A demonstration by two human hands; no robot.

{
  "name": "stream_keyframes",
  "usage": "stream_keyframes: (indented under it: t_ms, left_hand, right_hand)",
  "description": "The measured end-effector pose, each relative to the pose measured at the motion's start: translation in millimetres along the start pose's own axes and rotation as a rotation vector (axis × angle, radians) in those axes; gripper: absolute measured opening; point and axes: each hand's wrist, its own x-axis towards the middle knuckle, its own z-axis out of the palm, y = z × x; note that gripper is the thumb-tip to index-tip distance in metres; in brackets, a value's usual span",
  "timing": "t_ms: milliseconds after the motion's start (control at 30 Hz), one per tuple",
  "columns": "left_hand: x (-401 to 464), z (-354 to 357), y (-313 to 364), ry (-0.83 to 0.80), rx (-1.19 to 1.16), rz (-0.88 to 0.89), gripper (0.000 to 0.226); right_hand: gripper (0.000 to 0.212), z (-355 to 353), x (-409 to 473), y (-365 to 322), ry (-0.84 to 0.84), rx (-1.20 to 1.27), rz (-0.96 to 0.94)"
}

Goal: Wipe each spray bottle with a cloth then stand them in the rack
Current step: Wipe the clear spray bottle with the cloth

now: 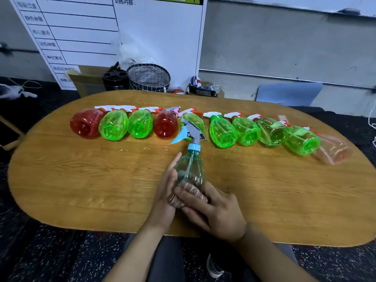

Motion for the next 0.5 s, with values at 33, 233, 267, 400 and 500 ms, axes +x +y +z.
stream_keyframes:
  t_ms: [33, 233, 267, 400, 500]
  left_hand:
    - [-0.2, 0.4, -0.3, 0.001, -0.007, -0.003, 0.048]
    - [-1.9, 3.8, -1.2, 0.051, 0.099, -0.008, 0.039]
    - [-2.7, 3.7, -0.8, 0.057, 0.094, -0.014, 0.039]
    - [-3.7, 2.8, 1.8, 0.013, 0.102, -0.003, 0.044]
    - [-4.0, 1.8, 7.0, 0.013, 0.038, -0.040, 0.053]
  right_hand:
    - [0.037, -0.3, -2.0, 2.4, 0.001, -0.025, -0.038]
    - [0.044, -5.6, 37.7, 20.5, 0.106, -0.007, 0.357]
    - [0.046, -3.8, 42.2, 21.4, 0.118, 0.005, 0.415]
    - [0.042, 2.5, 26.1, 5.1, 0.131, 0.043, 0.366]
    - [0.035, 2.4, -2.2, -6.3, 0.072, 0.049, 0.100]
